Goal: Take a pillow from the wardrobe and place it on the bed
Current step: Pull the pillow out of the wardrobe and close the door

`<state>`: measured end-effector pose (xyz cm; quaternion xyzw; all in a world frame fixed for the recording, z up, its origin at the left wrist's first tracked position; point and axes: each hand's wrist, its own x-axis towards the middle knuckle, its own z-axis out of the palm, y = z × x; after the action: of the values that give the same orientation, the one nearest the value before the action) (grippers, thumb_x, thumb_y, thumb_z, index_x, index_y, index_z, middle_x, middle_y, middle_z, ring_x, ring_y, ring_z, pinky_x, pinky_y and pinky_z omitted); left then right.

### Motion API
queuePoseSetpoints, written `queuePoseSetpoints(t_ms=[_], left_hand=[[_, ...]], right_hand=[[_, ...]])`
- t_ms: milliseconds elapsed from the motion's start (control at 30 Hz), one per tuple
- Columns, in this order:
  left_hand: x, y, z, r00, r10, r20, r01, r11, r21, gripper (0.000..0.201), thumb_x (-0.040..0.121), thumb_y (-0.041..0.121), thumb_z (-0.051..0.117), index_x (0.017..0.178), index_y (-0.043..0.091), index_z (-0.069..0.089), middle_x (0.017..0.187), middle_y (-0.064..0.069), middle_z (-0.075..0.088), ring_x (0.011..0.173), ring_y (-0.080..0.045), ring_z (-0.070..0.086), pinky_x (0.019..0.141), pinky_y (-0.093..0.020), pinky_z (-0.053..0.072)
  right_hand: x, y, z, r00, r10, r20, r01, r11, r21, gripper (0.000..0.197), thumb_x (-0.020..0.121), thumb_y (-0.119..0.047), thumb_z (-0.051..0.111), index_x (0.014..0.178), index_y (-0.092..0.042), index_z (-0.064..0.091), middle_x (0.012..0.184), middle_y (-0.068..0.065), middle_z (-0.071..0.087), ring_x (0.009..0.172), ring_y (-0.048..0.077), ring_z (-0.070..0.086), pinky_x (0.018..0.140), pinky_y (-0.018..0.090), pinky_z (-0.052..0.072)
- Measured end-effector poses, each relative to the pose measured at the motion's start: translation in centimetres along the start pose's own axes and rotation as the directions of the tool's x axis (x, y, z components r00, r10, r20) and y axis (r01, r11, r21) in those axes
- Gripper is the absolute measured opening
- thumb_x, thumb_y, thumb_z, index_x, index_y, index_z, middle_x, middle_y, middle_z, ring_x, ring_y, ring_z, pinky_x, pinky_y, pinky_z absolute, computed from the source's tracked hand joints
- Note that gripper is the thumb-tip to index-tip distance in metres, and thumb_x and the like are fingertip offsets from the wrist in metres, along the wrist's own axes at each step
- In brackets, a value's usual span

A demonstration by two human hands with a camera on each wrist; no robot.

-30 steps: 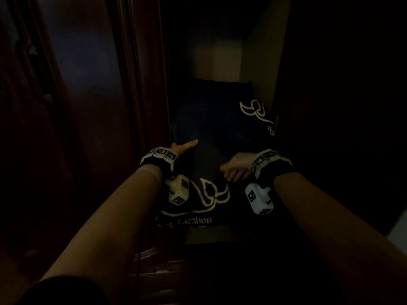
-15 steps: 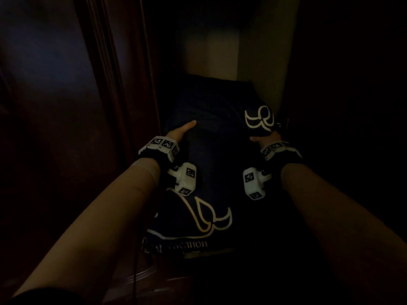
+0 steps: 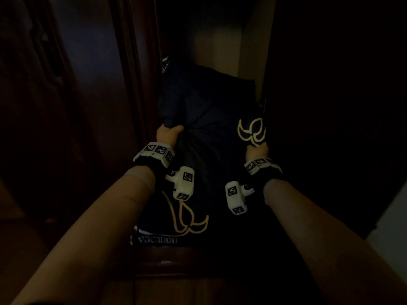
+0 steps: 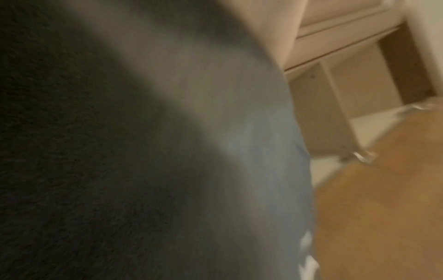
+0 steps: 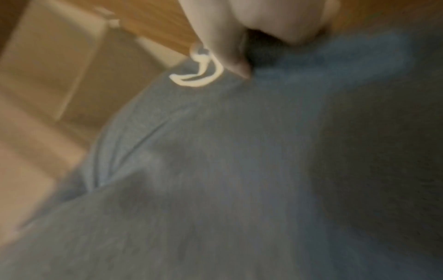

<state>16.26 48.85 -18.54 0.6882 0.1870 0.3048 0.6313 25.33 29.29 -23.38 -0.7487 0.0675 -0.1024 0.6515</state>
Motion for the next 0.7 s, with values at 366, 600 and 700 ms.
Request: queuePoseSetpoints(t_ms=[366, 600, 700], left_hand=[[-15.1, 0.6, -1.0, 0.974, 0.187, -0.126, -0.163, 0.97, 0.179, 0.02, 0.083, -0.001, 0.054, 0.102, 0.001, 0.06, 0.072, -0.004, 0.053, 0.079, -0.02, 0.051, 0.056, -0.015, 0.041], [-17.1, 1.0, -3.4, 0.984, 0.144, -0.106, -0.098, 0.931, 0.35, 0.033, 0.091, 0.003, 0.045, 0.123, 0.0, 0.054, 0.12, -0.023, 0.06, 0.091, -0.015, 0.046, 0.071, -0.017, 0.03], [-17.8, 0.2, -4.2, 0.983, 0.14, -0.118, -0.082, 0.914, 0.397, 0.032, 0.092, 0.007, 0.041, 0.12, 0.0, 0.055, 0.116, -0.024, 0.061, 0.097, -0.024, 0.055, 0.075, -0.021, 0.031]], right_hand=[[-9.8, -3.3, -13.3, 0.688, -0.706, -0.169, 0.587, 0.678, -0.442, 0.075, 0.079, -0.006, 0.05, 0.147, -0.021, 0.025, 0.16, 0.009, 0.013, 0.147, 0.027, 0.014, 0.117, 0.042, 0.014], [-7.5, -3.2, -16.4, 0.922, -0.218, -0.321, 0.157, 0.966, -0.204, 0.089, 0.086, -0.031, 0.059, 0.152, -0.014, 0.002, 0.161, 0.009, 0.008, 0.148, 0.026, 0.011, 0.12, 0.042, 0.012], [-6.3, -2.5, -17.1, 0.944, -0.169, -0.282, 0.107, 0.969, -0.222, 0.07, 0.092, -0.039, 0.049, 0.149, -0.018, 0.016, 0.157, 0.007, 0.023, 0.144, 0.027, 0.023, 0.117, 0.045, 0.017]])
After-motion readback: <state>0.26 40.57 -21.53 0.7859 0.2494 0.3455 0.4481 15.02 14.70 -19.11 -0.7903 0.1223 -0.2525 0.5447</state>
